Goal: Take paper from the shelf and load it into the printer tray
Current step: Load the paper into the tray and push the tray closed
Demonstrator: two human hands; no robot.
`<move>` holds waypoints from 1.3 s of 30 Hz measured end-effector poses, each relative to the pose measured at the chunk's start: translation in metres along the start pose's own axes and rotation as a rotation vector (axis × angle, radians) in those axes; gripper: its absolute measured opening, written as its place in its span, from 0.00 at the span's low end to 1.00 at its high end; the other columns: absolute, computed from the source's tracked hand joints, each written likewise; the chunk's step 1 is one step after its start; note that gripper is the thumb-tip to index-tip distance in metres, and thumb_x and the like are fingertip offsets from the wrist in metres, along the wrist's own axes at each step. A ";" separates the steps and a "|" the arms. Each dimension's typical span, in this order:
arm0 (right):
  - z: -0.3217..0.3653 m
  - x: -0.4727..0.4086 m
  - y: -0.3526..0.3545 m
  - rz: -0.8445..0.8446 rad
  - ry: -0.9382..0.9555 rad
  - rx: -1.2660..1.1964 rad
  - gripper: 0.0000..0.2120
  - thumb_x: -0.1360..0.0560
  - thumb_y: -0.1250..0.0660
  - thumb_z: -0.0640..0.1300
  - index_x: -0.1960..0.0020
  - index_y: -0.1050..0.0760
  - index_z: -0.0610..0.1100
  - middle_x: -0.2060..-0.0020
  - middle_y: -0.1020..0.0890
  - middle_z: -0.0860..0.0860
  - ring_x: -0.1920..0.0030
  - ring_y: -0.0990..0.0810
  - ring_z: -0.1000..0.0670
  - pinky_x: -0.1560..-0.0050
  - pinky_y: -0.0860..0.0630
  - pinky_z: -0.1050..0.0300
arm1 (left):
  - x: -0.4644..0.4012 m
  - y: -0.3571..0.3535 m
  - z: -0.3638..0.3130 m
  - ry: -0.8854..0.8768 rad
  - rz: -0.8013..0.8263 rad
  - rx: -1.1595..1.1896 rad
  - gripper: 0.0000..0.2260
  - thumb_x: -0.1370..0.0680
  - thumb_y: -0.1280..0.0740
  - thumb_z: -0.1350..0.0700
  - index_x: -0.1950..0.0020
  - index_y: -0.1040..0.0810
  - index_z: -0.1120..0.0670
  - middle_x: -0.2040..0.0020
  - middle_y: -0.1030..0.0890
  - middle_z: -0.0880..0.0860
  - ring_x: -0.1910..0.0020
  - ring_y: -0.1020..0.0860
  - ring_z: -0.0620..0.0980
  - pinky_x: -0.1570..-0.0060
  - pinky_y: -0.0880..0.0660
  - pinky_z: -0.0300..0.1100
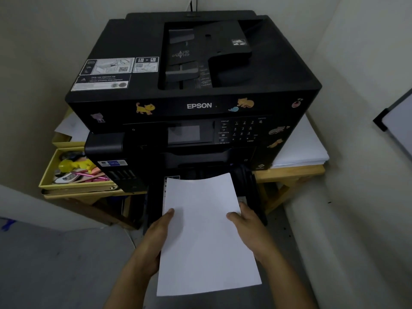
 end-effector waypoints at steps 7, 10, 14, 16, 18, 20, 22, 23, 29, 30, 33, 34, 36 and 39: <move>-0.002 -0.013 0.009 -0.022 -0.059 -0.075 0.09 0.15 0.35 0.48 0.40 0.19 0.58 0.43 0.13 0.55 0.44 0.14 0.51 0.46 0.18 0.52 | -0.014 -0.001 -0.003 0.039 -0.045 0.098 0.28 0.20 0.31 0.37 0.28 0.23 0.56 0.41 0.16 0.63 0.46 0.16 0.66 0.46 0.18 0.58; -0.002 -0.019 0.013 -0.032 -0.091 -0.098 0.08 0.16 0.34 0.48 0.42 0.18 0.58 0.43 0.13 0.53 0.45 0.14 0.49 0.47 0.19 0.51 | -0.015 -0.005 -0.013 0.027 -0.032 0.092 0.23 0.19 0.31 0.41 0.31 0.22 0.56 0.45 0.16 0.62 0.50 0.17 0.64 0.54 0.19 0.54; 0.000 -0.026 0.016 -0.029 -0.147 -0.136 0.06 0.16 0.33 0.49 0.42 0.18 0.55 0.44 0.13 0.51 0.46 0.13 0.47 0.46 0.18 0.49 | -0.022 -0.010 -0.019 -0.001 0.009 0.096 0.17 0.17 0.31 0.45 0.35 0.20 0.55 0.43 0.14 0.62 0.47 0.15 0.65 0.49 0.17 0.58; -0.001 -0.030 0.016 -0.019 -0.186 -0.168 0.08 0.16 0.33 0.49 0.41 0.16 0.51 0.46 0.11 0.49 0.47 0.12 0.45 0.46 0.17 0.49 | -0.026 -0.010 -0.022 -0.023 0.017 0.099 0.16 0.17 0.32 0.47 0.34 0.20 0.55 0.42 0.14 0.62 0.45 0.15 0.66 0.45 0.17 0.61; -0.002 -0.033 0.016 -0.008 -0.209 -0.184 0.10 0.16 0.33 0.47 0.38 0.17 0.49 0.47 0.11 0.48 0.48 0.12 0.45 0.51 0.17 0.51 | -0.029 -0.010 -0.027 -0.076 0.020 0.063 0.14 0.15 0.34 0.49 0.32 0.21 0.54 0.42 0.15 0.61 0.46 0.16 0.64 0.48 0.17 0.58; -0.006 -0.038 0.013 0.002 -0.207 -0.181 0.12 0.15 0.33 0.47 0.33 0.18 0.49 0.43 0.12 0.49 0.45 0.12 0.45 0.48 0.16 0.49 | -0.031 -0.010 -0.031 -0.132 0.021 0.025 0.14 0.14 0.36 0.51 0.29 0.22 0.52 0.40 0.15 0.60 0.46 0.16 0.63 0.49 0.17 0.55; -0.010 -0.043 0.011 -0.003 -0.191 -0.161 0.16 0.14 0.34 0.48 0.27 0.22 0.51 0.39 0.14 0.51 0.41 0.14 0.46 0.37 0.17 0.43 | -0.029 -0.012 -0.035 -0.166 0.026 -0.007 0.13 0.13 0.38 0.51 0.30 0.23 0.49 0.39 0.16 0.58 0.44 0.16 0.62 0.50 0.17 0.54; -0.011 -0.044 0.010 -0.009 -0.182 -0.149 0.18 0.14 0.34 0.49 0.25 0.23 0.53 0.37 0.15 0.52 0.39 0.15 0.46 0.33 0.18 0.41 | -0.028 -0.012 -0.037 -0.176 0.029 -0.011 0.12 0.13 0.38 0.51 0.30 0.23 0.48 0.39 0.16 0.58 0.44 0.16 0.62 0.48 0.17 0.55; -0.005 -0.051 0.015 -0.033 -0.154 -0.088 0.21 0.13 0.35 0.49 0.21 0.28 0.53 0.36 0.22 0.55 0.31 0.22 0.45 0.25 0.25 0.39 | -0.032 -0.014 -0.042 -0.215 0.027 -0.061 0.10 0.12 0.39 0.53 0.34 0.21 0.49 0.41 0.15 0.57 0.44 0.15 0.61 0.48 0.18 0.54; -0.003 -0.052 0.015 -0.026 -0.148 -0.083 0.21 0.13 0.35 0.49 0.21 0.28 0.53 0.35 0.22 0.55 0.30 0.22 0.46 0.25 0.25 0.40 | -0.034 -0.014 -0.042 -0.218 0.024 -0.069 0.10 0.12 0.39 0.53 0.34 0.21 0.49 0.41 0.15 0.58 0.45 0.15 0.61 0.49 0.18 0.53; -0.005 -0.056 0.016 -0.035 -0.160 -0.093 0.22 0.13 0.35 0.50 0.20 0.30 0.54 0.27 0.22 0.54 0.28 0.23 0.46 0.24 0.26 0.39 | -0.041 -0.013 -0.042 -0.214 0.008 -0.093 0.11 0.13 0.38 0.52 0.33 0.22 0.50 0.42 0.15 0.58 0.44 0.16 0.61 0.44 0.17 0.56; -0.006 -0.058 0.015 -0.035 -0.163 -0.103 0.23 0.14 0.34 0.50 0.19 0.30 0.55 0.25 0.23 0.54 0.27 0.23 0.45 0.24 0.25 0.38 | -0.044 -0.013 -0.043 -0.215 0.006 -0.099 0.11 0.13 0.38 0.51 0.32 0.22 0.50 0.41 0.16 0.58 0.43 0.16 0.61 0.40 0.18 0.58; -0.008 -0.064 0.015 -0.035 -0.171 -0.100 0.22 0.14 0.34 0.51 0.20 0.30 0.56 0.25 0.23 0.53 0.28 0.22 0.45 0.26 0.24 0.37 | -0.051 -0.014 -0.045 -0.223 0.015 -0.106 0.13 0.13 0.37 0.51 0.30 0.23 0.50 0.37 0.17 0.57 0.40 0.17 0.60 0.36 0.20 0.59; -0.005 -0.071 0.016 -0.032 -0.202 -0.127 0.17 0.14 0.34 0.50 0.26 0.25 0.53 0.33 0.18 0.54 0.37 0.18 0.47 0.35 0.18 0.43 | -0.061 -0.016 -0.052 -0.206 0.035 -0.109 0.14 0.13 0.38 0.51 0.29 0.24 0.51 0.37 0.17 0.58 0.40 0.17 0.61 0.40 0.19 0.55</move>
Point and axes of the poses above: each hand's wrist, its own x-axis away from the middle knuckle, its own y-axis out of the back of the hand, z = x × y, the point moved 8 cm from there along -x, towards the middle knuckle
